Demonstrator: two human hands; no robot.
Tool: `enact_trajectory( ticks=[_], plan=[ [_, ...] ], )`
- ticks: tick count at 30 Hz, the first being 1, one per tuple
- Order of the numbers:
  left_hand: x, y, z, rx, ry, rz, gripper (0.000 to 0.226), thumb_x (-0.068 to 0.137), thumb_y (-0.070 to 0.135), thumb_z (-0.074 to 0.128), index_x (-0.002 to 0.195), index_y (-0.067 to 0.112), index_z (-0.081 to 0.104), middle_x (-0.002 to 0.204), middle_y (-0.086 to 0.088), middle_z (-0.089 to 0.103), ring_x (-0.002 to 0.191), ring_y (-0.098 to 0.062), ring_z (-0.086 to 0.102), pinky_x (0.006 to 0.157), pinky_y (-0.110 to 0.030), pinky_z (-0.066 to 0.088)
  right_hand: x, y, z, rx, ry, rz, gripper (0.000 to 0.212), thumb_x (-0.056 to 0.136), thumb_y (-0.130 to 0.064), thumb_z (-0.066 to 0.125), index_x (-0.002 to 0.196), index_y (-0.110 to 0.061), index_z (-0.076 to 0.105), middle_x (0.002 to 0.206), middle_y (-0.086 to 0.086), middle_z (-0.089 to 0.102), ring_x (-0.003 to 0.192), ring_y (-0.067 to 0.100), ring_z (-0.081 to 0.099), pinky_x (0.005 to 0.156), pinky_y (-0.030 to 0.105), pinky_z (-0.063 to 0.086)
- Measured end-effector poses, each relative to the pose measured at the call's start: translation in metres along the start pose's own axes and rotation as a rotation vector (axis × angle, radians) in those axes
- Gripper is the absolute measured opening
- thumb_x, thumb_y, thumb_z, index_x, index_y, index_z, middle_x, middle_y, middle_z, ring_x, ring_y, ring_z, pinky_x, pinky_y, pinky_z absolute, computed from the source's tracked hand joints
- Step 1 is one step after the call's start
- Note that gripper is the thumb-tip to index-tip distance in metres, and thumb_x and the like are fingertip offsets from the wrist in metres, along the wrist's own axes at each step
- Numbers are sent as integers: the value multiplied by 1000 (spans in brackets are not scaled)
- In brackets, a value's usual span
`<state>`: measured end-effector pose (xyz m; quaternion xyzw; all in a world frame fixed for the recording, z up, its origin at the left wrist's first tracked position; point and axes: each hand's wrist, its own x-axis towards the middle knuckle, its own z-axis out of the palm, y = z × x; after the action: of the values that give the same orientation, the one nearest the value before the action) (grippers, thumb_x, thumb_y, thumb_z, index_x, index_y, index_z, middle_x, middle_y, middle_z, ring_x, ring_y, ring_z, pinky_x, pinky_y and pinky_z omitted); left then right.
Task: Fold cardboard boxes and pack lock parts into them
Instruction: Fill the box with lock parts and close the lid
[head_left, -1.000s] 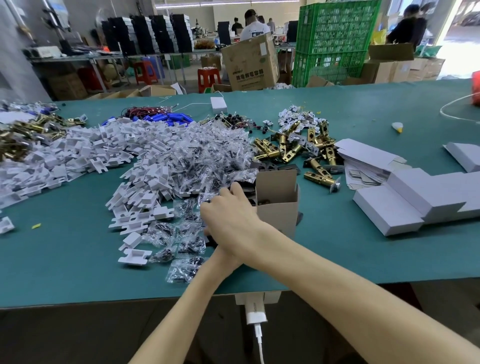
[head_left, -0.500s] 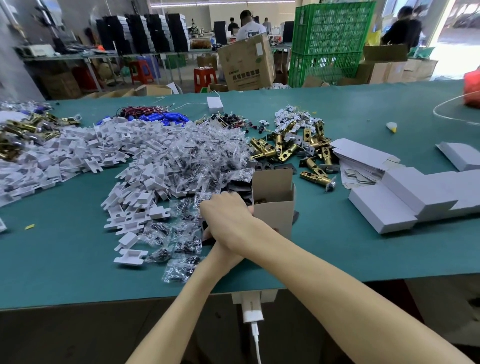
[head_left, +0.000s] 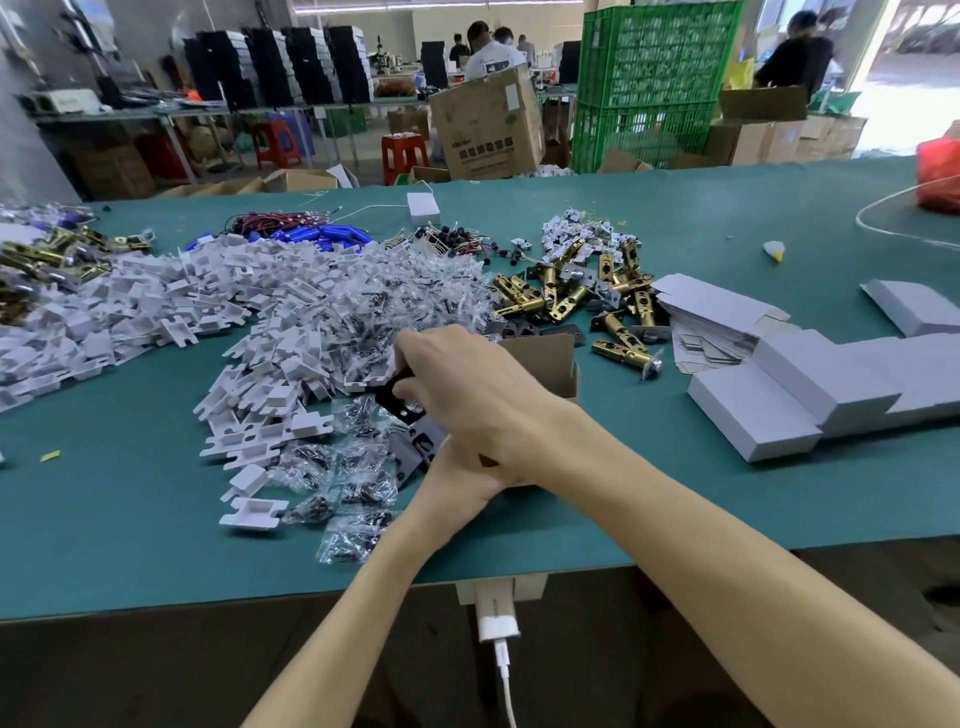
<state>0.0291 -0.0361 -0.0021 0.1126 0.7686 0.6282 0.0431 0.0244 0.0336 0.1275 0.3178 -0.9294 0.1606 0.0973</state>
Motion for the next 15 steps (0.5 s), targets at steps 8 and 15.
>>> enact_trajectory(
  ticks=[8,15],
  plan=[
    [-2,4,-2,-128,-37,44,37,87,7,81,116,26,70,108,13,78,105,-6,72,86,-19,55,-28,24,-52,248,202,91,10,98,-17,68,107,-14,65,91,5,74,69,15,67,66,36,56],
    [-1,2,-2,-187,-41,70,42,86,7,82,122,25,69,116,7,77,111,-10,71,90,-21,55,-67,58,-66,360,307,161,11,95,-17,71,92,-22,61,77,-12,67,70,-1,60,65,12,42]
  ],
)
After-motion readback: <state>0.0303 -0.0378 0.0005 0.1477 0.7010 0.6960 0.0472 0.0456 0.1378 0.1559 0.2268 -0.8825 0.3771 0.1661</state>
